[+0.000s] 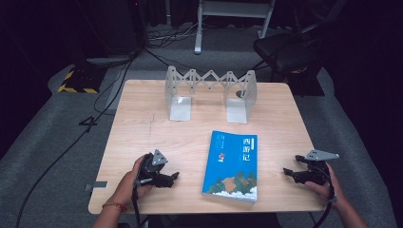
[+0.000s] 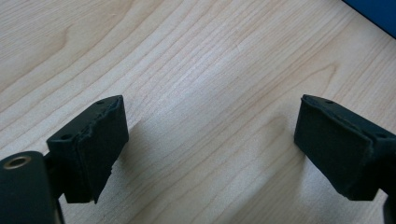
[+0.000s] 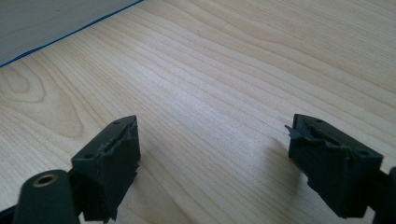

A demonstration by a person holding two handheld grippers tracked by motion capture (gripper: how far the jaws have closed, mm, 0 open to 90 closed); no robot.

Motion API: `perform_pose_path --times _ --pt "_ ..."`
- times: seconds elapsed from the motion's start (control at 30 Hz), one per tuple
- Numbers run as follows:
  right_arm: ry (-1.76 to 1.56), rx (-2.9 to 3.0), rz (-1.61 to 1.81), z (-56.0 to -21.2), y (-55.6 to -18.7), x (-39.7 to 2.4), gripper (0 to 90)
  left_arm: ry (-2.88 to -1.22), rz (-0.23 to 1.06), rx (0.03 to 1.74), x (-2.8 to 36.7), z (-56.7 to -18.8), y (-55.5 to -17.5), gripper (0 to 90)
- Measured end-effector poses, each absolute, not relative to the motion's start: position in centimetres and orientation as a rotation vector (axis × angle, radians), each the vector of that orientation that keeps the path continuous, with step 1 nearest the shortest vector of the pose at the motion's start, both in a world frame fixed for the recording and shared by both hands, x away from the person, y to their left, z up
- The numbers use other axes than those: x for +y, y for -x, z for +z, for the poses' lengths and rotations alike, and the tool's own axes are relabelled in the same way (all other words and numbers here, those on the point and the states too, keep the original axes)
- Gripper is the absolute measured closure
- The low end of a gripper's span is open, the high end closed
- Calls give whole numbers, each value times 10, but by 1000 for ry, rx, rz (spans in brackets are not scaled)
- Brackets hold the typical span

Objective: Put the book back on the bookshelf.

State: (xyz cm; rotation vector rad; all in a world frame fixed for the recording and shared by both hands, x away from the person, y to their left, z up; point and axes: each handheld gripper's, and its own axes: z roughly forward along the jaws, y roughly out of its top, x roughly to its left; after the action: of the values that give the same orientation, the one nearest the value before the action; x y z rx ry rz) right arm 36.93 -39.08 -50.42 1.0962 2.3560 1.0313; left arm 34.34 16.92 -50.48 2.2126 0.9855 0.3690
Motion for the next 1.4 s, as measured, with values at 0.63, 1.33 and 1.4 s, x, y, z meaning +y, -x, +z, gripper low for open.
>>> perform_pose_path --times 0.63,1.33,1.4 --pt "-932 2469 989 -497 -377 -372 218 -2334 237 698 125 -504 -312 60" --pt "-705 2665 978 -492 -394 -300 254 -2349 193 598 86 -505 -317 0" --pt "-703 2670 1001 -491 -398 -297 255 -2345 209 627 86 -505 -320 0"
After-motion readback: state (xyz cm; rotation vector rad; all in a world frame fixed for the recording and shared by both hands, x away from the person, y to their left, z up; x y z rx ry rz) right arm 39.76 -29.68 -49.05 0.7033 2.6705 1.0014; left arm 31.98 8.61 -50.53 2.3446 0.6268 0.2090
